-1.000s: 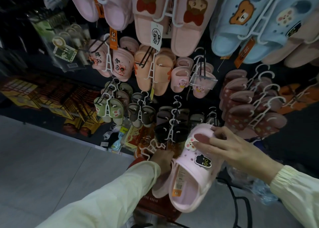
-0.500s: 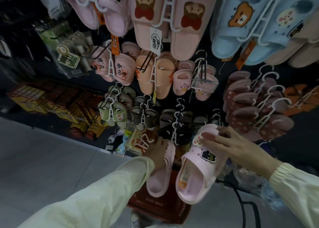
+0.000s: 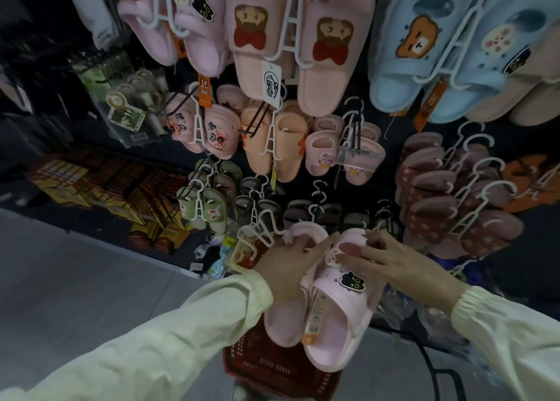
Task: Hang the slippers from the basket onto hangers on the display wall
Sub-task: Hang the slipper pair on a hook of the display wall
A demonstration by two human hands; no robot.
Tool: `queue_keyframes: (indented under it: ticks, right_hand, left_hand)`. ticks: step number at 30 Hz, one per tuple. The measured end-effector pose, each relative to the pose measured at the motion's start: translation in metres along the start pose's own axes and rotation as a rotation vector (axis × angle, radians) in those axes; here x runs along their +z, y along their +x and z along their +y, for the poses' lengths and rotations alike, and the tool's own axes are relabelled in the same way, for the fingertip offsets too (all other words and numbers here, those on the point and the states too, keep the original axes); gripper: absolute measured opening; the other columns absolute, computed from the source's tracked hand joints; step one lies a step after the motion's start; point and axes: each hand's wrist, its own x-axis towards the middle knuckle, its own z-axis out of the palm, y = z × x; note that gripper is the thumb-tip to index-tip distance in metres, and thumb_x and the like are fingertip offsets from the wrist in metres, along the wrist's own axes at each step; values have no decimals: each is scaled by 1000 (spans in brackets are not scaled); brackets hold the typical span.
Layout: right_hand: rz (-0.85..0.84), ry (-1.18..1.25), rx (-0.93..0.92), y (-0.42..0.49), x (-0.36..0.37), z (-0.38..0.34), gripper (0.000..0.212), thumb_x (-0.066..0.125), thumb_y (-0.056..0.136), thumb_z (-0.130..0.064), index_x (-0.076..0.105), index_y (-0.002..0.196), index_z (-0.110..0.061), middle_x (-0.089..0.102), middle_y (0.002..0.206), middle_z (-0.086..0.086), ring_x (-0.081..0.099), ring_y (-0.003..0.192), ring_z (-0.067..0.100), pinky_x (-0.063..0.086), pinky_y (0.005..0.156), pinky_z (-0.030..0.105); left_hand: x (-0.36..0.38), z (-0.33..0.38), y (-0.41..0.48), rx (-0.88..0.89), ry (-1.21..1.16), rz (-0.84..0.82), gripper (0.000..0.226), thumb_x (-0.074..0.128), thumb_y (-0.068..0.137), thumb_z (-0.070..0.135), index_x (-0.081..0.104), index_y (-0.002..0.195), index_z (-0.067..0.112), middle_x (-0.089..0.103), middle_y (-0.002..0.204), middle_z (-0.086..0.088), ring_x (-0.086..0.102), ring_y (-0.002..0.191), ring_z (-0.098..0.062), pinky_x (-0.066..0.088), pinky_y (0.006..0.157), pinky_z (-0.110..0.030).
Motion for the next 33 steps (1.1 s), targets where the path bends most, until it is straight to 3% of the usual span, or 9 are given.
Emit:
queue_keyframes:
  ticks: [4, 8, 10, 13, 17, 24, 27, 30, 33]
  right_hand:
    - [129, -52, -66, 1, 3, -2, 54, 47, 80, 2, 66, 129, -12, 61, 91, -2, 59, 80, 30, 32, 88, 40]
    - [64, -61, -82, 2, 17, 1, 59, 17, 92, 7, 58, 131, -10, 66, 101, 1, 61, 81, 29, 48, 97, 40]
    - [31, -78, -79, -3, 32, 3, 47, 37, 88, 11, 46, 130, -6, 67, 108, 6, 63, 84, 31, 53, 94, 48]
    - [13, -75, -41, -2, 43, 4, 64, 67, 74, 7, 43, 132, -8, 64, 116, 9, 62, 93, 35, 50, 99, 51]
    - [-9, -49, -39, 3, 43, 0, 52, 47, 81, -1, 45, 133, -8, 60, 116, 7, 59, 97, 35, 50, 99, 50]
    - [39, 20, 64, 19, 33, -16, 61, 55, 70, 7, 55, 129, -8, 63, 112, 4, 55, 102, 34, 49, 99, 44]
    - [77, 71, 159, 28, 30, -28, 65, 65, 61, 8, 59, 123, -8, 64, 102, 3, 47, 98, 31, 39, 101, 42]
    - [158, 106, 277, 39, 21, -44, 41, 57, 81, -29, 55, 119, -13, 65, 97, 1, 45, 91, 26, 36, 88, 40]
    - [149, 156, 438, 49, 18, -60, 53, 53, 87, -53, 53, 123, -14, 65, 104, 0, 48, 93, 24, 43, 80, 39]
  left_hand:
    - [-23, 9, -7, 42, 62, 43, 97, 56, 88, 29, -13, 155, 41, 48, 123, -14, 58, 88, -33, 33, 66, -37]
    - [-25, 11, -10, 43, 7, 53, 97, 59, 88, 30, -12, 155, 44, 51, 118, -16, 59, 88, -34, 46, 81, -44]
    - [-24, 10, -10, 46, 5, 46, 102, 61, 87, 28, -14, 153, 47, 51, 115, -16, 59, 85, -34, 48, 80, -45]
    - [-29, 12, -10, 29, 23, 61, 100, 60, 88, 29, -14, 152, 49, 50, 116, -13, 58, 87, -33, 42, 75, -41]
    - [-31, 12, -7, -30, 55, 30, 98, 67, 83, 27, 1, 151, 49, 49, 117, -12, 58, 92, -35, 50, 77, -45]
    - [-35, 12, -1, -88, 119, -16, 77, 70, 74, 23, 29, 138, 35, 47, 120, -13, 56, 97, -39, 48, 74, -48]
    - [-37, 15, 0, -113, 139, 17, 65, 68, 75, 22, 41, 134, 29, 51, 116, -15, 57, 94, -38, 45, 75, -46]
    - [-33, 13, 3, -134, 168, 20, 66, 76, 64, 29, 53, 126, 24, 56, 101, -14, 60, 80, -35, 45, 65, -43]
    - [-30, 8, 6, -153, 179, 43, 63, 77, 56, 31, 59, 116, 24, 57, 94, -11, 59, 71, -32, 36, 57, -37]
